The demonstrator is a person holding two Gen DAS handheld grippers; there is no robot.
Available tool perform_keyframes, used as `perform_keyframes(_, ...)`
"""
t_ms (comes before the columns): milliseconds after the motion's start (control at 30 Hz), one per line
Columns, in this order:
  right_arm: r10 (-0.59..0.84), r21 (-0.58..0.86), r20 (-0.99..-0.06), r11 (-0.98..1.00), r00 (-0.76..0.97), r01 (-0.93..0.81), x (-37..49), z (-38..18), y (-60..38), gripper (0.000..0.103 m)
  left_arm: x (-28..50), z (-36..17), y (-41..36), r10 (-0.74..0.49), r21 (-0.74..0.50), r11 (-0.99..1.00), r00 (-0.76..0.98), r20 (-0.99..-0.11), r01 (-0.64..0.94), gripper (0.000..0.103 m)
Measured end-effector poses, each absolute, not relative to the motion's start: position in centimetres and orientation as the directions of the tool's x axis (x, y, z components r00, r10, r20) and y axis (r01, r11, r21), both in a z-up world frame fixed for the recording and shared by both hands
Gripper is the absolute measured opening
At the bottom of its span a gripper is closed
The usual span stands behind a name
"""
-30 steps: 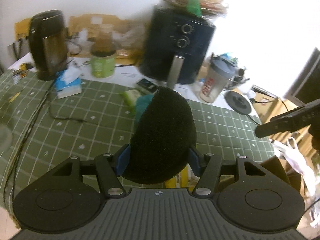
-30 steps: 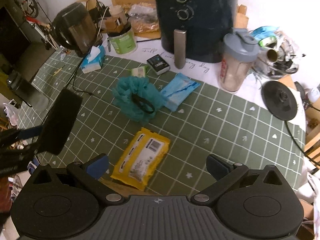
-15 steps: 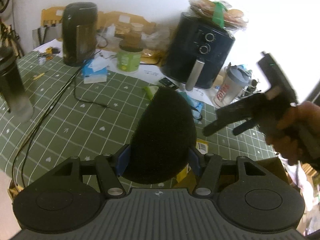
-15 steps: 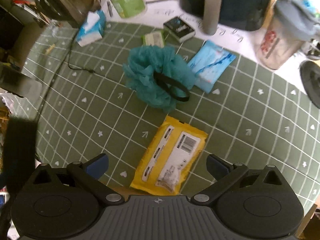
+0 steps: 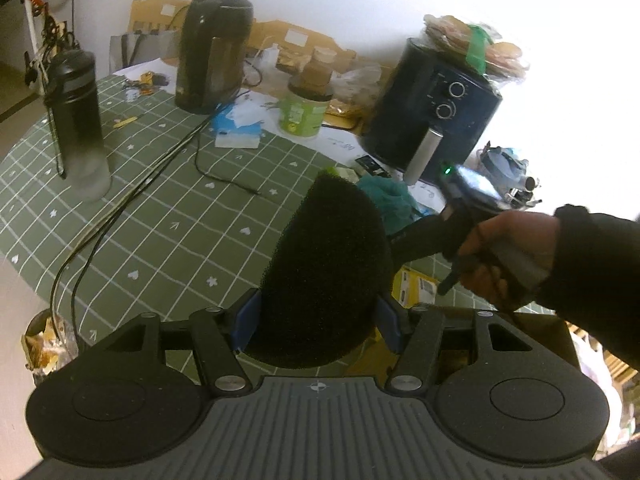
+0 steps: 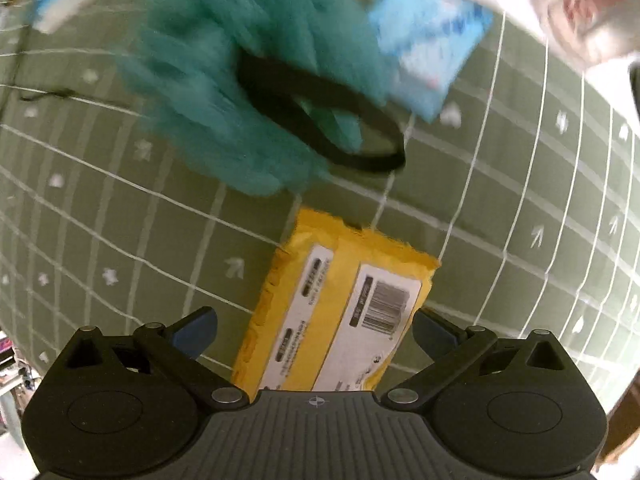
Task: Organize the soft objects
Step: 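Grasp the yellow wipes packet with the right tool while the left holds the black pad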
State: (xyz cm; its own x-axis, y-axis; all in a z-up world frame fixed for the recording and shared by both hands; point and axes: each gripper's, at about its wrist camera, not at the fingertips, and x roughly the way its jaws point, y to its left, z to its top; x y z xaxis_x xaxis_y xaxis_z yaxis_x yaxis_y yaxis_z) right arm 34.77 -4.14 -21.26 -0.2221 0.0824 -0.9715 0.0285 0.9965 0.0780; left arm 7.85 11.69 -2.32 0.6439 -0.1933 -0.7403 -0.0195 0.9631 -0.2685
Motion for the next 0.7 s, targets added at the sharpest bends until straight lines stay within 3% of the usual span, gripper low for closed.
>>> perform_keyframes(300,0.083,0.052,-0.946,0.993,-0.312,0.108,34.9,-24.5,-5.1,0.103,7.0,-2.5,11.6,-0.192,-0.277,0.96,0.638,-0.746,-0.035,0.059)
perform_keyframes(400,0.064,0.032,-0.94,0.995,-0.334,0.099,34.3,-25.3,-5.0,0.098,7.0,-2.5,11.4,-0.197,-0.28,0.96,0.638,-0.744,-0.03,0.059)
perform_keyframes(500,0.06,0.036,-0.946,0.996,-0.319,0.081,34.1,-24.5,-5.0,0.084,7.0,-2.5,11.2,-0.201,-0.28,0.96,0.637,-0.744,-0.024,0.059)
perform_keyframes(700,0.158,0.125,-0.943,0.984,-0.294,0.13,33.2,-23.3,-6.8,0.075,7.3,-2.4,10.7,-0.203,-0.274,0.962,0.637,-0.744,-0.014,0.059)
